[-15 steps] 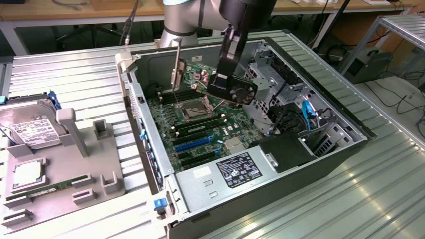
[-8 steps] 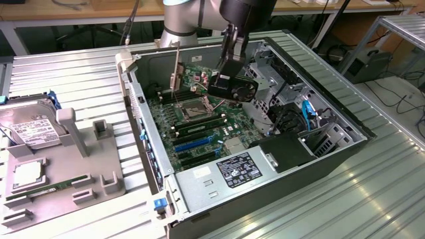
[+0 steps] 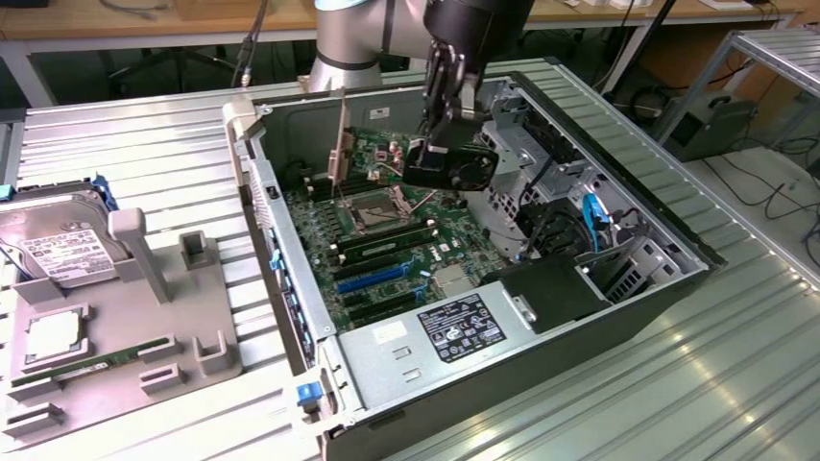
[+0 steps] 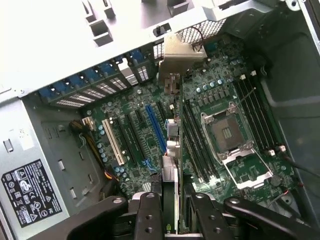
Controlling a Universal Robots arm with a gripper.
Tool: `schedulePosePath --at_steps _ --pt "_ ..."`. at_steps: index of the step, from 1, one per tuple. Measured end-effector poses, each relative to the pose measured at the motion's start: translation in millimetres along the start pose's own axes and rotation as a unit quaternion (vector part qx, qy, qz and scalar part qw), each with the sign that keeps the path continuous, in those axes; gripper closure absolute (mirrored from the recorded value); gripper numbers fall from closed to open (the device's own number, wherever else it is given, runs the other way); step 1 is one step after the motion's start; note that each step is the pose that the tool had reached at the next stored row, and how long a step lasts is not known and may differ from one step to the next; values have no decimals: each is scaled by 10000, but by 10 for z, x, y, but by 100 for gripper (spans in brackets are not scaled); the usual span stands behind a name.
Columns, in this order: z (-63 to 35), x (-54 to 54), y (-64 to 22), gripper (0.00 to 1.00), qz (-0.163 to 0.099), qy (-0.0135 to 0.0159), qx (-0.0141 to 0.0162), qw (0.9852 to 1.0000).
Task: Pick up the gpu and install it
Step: 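Insert the gpu into the slot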
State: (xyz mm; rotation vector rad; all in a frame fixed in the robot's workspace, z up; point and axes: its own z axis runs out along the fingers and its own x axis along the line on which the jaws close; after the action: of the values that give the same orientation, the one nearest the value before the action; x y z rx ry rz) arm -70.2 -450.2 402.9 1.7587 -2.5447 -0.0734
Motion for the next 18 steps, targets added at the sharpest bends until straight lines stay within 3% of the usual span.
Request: schedulePosePath --at_steps 5,10,15,18 --pt "0 0 1 74 -322 -78 2 9995" --pt "14 0 -1 74 -783 -58 24 9969" --pt "63 2 -4 74 -1207 -33 31 9927" --pt "118 42 31 74 -1256 -30 31 9921"
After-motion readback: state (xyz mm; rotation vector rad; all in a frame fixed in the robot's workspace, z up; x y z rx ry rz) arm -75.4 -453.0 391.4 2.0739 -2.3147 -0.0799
